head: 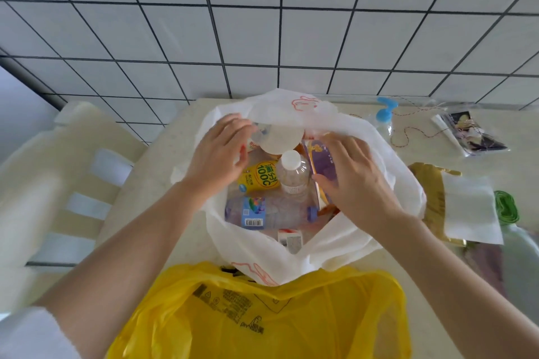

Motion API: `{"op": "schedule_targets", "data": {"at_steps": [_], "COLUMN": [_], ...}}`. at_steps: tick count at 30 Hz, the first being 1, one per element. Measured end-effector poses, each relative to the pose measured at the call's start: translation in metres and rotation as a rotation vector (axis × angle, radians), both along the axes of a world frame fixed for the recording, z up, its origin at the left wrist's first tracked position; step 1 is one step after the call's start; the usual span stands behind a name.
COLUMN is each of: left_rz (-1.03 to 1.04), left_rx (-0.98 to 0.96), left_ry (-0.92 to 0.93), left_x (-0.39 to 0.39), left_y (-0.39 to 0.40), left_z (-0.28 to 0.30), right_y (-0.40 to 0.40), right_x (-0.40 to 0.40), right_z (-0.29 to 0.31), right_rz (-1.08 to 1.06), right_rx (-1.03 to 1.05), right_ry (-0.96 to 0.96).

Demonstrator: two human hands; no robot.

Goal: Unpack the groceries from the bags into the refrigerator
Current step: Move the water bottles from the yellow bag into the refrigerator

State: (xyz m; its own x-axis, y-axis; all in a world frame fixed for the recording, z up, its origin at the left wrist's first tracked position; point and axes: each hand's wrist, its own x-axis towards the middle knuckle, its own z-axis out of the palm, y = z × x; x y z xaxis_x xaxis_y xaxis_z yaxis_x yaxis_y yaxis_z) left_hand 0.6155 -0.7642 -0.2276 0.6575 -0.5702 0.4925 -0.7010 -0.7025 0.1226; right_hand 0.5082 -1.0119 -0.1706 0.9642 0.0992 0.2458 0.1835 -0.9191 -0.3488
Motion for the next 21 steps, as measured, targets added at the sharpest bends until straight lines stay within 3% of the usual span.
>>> {"op": "schedule_targets", "data": {"at_steps": [3,8,13,21], "left_rz": [-0.108,0.060,0.043,0.072], "left_rx": [0.159,0.292,0.377,0.252], "left_ry": [0.079,0.204,0.295,0.475], "left_x": [-0.004,0.019,0.046,0.069], "left_y": [-0.008,-0.016,-0.020,-0.032], "left_z": [-0.010,-0.010,-0.013,-0.010], "right_y": [0.021,0.033,0.032,0.031], "right_x": [0.006,0.013,0.020,0.031], "right_z": [-0.006,-0.014,-0.015,-0.013], "right_rz": [0.113,0.114,0.112,0.129], "right_rx": [-0.016,-0.017,-0.055,-0.002], "right_ry": [0.038,0.071,0.101,0.179]}}
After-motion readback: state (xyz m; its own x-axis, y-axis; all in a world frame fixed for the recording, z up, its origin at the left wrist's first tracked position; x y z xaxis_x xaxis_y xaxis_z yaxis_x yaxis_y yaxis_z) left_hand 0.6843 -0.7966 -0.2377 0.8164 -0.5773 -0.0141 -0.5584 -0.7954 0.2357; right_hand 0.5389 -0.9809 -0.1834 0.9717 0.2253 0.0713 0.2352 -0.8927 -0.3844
